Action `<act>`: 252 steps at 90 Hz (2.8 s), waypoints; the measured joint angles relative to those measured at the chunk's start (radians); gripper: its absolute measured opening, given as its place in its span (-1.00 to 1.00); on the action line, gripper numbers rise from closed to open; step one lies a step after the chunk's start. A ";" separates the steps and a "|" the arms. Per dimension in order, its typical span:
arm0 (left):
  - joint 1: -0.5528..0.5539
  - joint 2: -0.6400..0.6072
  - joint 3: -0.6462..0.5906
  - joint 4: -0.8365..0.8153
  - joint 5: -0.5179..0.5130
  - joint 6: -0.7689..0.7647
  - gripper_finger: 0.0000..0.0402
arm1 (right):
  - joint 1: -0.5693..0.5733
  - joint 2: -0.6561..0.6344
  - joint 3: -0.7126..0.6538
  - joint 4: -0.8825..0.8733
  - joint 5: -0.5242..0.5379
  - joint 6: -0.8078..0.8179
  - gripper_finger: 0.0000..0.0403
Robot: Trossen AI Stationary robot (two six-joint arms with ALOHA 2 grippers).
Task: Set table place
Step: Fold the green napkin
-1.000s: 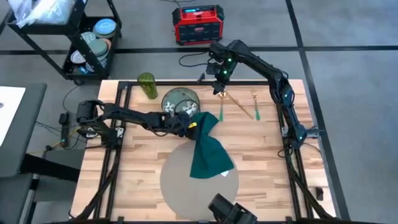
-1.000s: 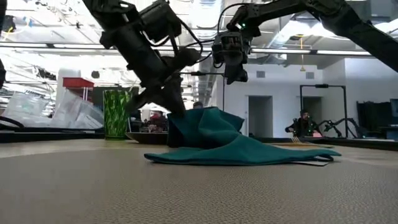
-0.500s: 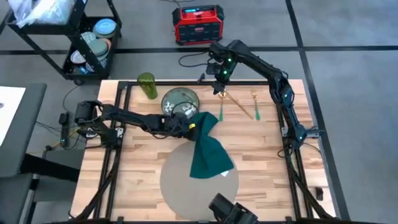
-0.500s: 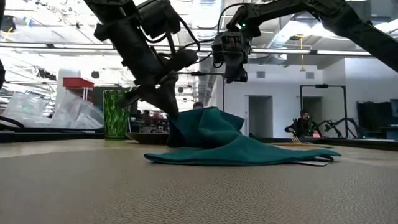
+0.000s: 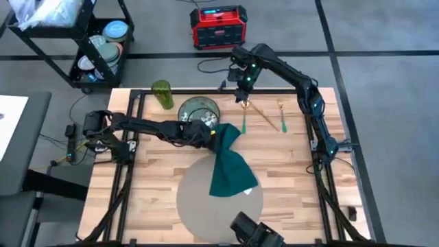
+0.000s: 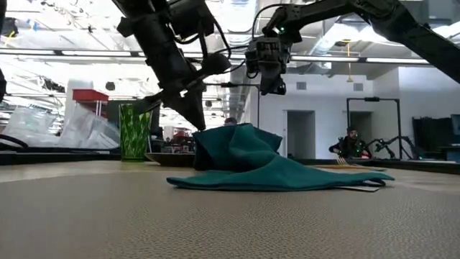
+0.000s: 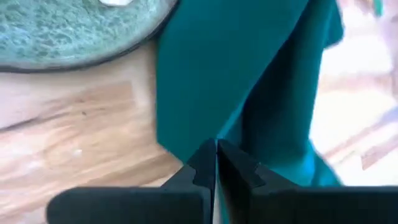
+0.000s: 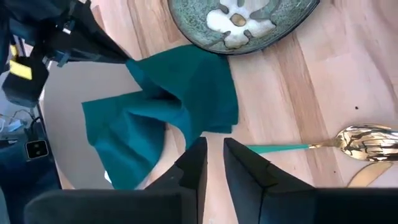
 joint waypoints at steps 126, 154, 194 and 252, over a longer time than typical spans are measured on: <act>0.108 0.010 0.017 -0.035 0.230 0.540 0.06 | 0.022 0.000 0.000 0.004 -0.055 0.000 -0.78; 0.106 0.049 -0.004 0.040 0.258 0.558 -0.13 | 0.021 0.000 0.000 0.003 -0.055 -0.013 -0.78; 0.099 0.114 0.071 -0.018 0.325 0.580 -1.00 | 0.020 0.000 0.000 -0.020 -0.055 -0.015 -0.78; -0.161 0.001 0.084 -0.415 0.242 0.265 -1.00 | 0.064 -0.140 0.000 -0.024 -0.053 0.024 -0.78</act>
